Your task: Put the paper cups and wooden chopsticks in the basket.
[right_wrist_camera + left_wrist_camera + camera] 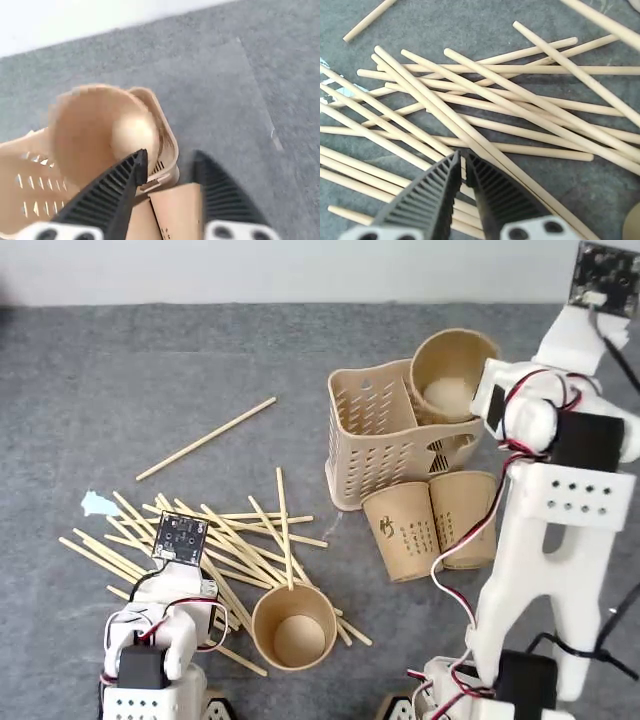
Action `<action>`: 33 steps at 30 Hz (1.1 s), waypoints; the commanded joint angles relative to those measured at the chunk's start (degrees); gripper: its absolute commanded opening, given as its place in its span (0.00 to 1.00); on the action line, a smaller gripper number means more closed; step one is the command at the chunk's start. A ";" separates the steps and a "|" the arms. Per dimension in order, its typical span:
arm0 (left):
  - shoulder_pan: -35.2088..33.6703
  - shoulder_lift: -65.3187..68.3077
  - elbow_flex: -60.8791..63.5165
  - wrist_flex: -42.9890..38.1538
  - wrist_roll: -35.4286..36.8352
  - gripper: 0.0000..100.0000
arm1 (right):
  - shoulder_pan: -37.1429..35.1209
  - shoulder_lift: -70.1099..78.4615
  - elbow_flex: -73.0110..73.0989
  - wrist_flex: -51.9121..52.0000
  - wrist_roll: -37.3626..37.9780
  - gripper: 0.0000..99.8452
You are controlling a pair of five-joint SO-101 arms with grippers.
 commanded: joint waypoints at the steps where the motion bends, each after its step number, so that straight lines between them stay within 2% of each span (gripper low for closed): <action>1: 0.35 -0.88 -1.01 0.18 0.44 0.01 | -1.01 -3.21 -4.31 0.75 0.53 0.25; 6: 0.35 -0.88 -1.01 0.18 0.44 0.01 | -5.58 -7.34 -7.12 10.59 0.53 0.25; 10: 0.35 -0.88 -1.01 0.18 0.44 0.01 | -14.55 -11.21 -6.59 21.49 0.09 0.25; 14: 0.35 -0.88 -1.01 0.18 0.44 0.01 | -20.35 -16.13 0.88 21.05 -2.37 0.25; 26: 0.35 -0.88 -1.01 0.18 0.44 0.01 | -40.66 -32.84 36.66 20.97 -3.08 0.25; 33: 0.35 -0.88 -1.01 0.18 0.44 0.01 | -53.05 -35.74 45.98 19.56 -10.64 0.25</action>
